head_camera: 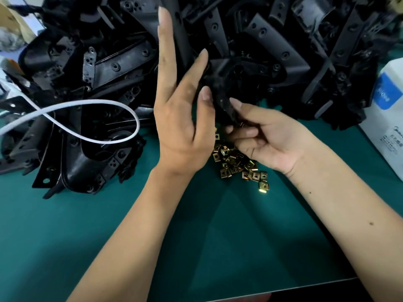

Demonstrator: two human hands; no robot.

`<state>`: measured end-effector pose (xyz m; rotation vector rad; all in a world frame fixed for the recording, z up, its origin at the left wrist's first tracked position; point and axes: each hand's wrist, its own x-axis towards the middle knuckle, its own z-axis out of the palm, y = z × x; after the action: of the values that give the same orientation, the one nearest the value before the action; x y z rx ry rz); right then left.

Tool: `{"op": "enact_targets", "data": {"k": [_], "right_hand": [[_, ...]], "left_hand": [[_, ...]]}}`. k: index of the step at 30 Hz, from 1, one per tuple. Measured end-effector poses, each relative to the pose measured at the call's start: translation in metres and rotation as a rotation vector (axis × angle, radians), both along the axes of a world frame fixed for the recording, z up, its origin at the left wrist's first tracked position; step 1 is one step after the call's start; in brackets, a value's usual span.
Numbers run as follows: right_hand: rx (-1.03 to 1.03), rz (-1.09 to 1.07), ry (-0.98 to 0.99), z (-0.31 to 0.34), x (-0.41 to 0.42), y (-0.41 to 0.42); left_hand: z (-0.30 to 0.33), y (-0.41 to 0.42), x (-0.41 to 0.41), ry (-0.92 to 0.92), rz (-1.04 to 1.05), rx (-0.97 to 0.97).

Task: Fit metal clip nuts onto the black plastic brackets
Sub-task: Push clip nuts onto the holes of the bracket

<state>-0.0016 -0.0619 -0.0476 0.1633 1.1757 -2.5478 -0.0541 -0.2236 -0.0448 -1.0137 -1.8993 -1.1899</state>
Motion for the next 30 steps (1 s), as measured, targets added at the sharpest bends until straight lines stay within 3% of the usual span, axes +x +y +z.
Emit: {"op": "enact_targets", "data": {"k": [3, 7, 11, 15, 18, 20, 25, 30], "right_hand": [[-0.008, -0.171, -0.006, 0.001, -0.003, 0.003], [0.108, -0.338, 0.046, 0.003, -0.007, 0.005], [0.309, -0.414, 0.090, 0.004, -0.007, 0.013], [0.514, -0.431, 0.143, 0.001, -0.006, 0.016], [0.607, -0.433, 0.184, -0.002, -0.006, 0.014], [0.620, -0.452, 0.193, -0.002, -0.006, 0.015], [0.931, -0.377, 0.320, -0.005, -0.003, 0.015], [0.692, -0.309, 0.306, -0.001, -0.001, 0.008]], "left_hand": [[0.000, 0.007, 0.008, -0.241, -0.162, 0.221], [0.002, 0.017, 0.021, -0.856, -0.368, 0.660], [0.002, 0.006, 0.010, -1.192, -0.398, 0.426], [-0.004, -0.009, 0.000, -1.282, -0.525, 0.239], [-0.011, -0.011, -0.003, -1.217, -0.444, 0.190], [-0.013, -0.010, -0.004, -1.224, -0.377, 0.313], [-0.011, -0.006, -0.008, -1.295, -0.342, 0.709], [-0.013, -0.001, -0.004, -1.439, -0.417, 0.794]]}}
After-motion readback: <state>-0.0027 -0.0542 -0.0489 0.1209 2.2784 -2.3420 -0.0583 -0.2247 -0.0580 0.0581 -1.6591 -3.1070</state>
